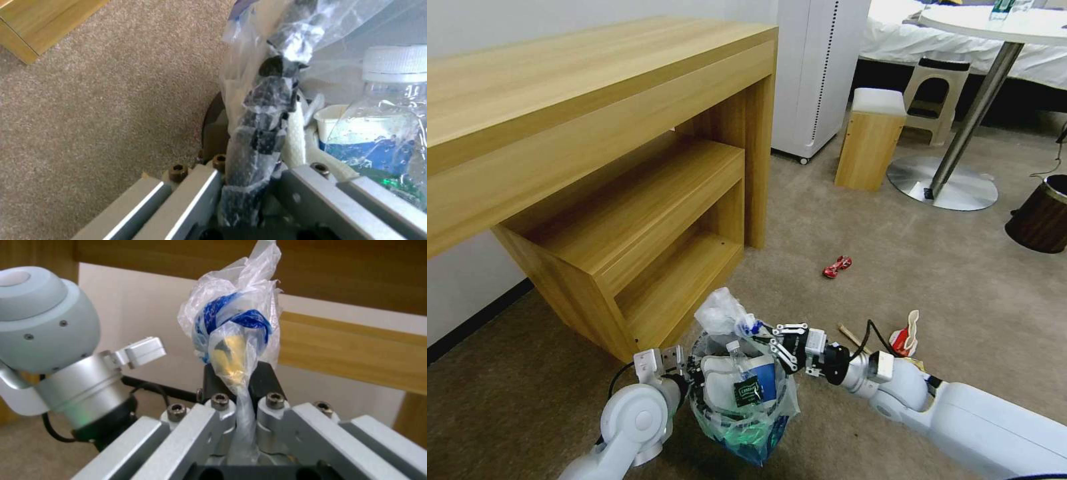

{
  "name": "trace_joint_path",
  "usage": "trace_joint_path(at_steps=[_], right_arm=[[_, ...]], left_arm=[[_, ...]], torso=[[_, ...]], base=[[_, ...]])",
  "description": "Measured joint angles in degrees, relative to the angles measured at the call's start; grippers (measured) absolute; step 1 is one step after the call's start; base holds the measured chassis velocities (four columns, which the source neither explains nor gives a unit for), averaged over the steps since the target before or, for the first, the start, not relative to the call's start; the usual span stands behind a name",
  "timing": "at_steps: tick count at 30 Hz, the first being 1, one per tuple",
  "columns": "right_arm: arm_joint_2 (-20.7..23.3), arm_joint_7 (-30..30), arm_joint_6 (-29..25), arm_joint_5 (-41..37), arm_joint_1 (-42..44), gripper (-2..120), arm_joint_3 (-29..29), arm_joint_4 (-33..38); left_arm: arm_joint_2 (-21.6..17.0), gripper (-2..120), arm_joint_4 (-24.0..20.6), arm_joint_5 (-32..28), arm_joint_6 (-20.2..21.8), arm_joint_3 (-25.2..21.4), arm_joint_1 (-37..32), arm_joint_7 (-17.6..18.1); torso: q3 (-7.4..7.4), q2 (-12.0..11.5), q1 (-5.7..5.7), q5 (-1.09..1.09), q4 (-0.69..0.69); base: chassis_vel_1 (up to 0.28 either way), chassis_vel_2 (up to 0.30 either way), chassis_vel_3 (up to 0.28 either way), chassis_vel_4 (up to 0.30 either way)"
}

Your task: Pick up the trash bin and place the garbage on the floor into it.

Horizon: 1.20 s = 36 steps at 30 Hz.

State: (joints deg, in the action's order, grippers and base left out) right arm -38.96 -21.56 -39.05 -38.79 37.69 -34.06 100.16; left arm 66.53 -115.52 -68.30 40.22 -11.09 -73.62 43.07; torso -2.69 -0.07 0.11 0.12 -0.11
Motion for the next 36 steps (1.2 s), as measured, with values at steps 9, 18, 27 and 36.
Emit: trace_joint_path(at_steps=[9,18,27,36], right_arm=[[-2.61,0.2,-0.14,0.26,-0.79,0,-3.2,-2.21],[-4.56,0.27,-0.68,1.86,1.33,0,-3.46,-4.99],[-5.51,0.76,-1.01,3.04,2.93,0,-2.66,-6.33],[-5.75,2.66,-1.2,5.15,4.7,0,-1.91,-7.1]], left_arm=[[0.36,0,0.17,-0.34,0.03,-0.51,0.38,0.09],[1.1,0,0.36,-1.68,0.18,-0.88,1.94,0.71],[1.05,0,0.06,-1.91,-0.14,-1.03,2.31,0.84],[0.78,0,-0.67,-2.09,-0.29,-1.27,2.11,0.92]], torso=[[-0.01,0.0,0.0,-0.02,-0.01],[-0.02,-0.02,0.01,-0.04,-0.03],[0.0,-0.02,0.01,0.0,-0.01],[0.0,-0.01,0.01,0.01,0.0]], base=[[0.0,0.0,0.0,0.0],[0.0,0.0,0.0,0.0],[0.0,0.0,0.0,0.0],[0.0,0.0,0.0,0.0]])
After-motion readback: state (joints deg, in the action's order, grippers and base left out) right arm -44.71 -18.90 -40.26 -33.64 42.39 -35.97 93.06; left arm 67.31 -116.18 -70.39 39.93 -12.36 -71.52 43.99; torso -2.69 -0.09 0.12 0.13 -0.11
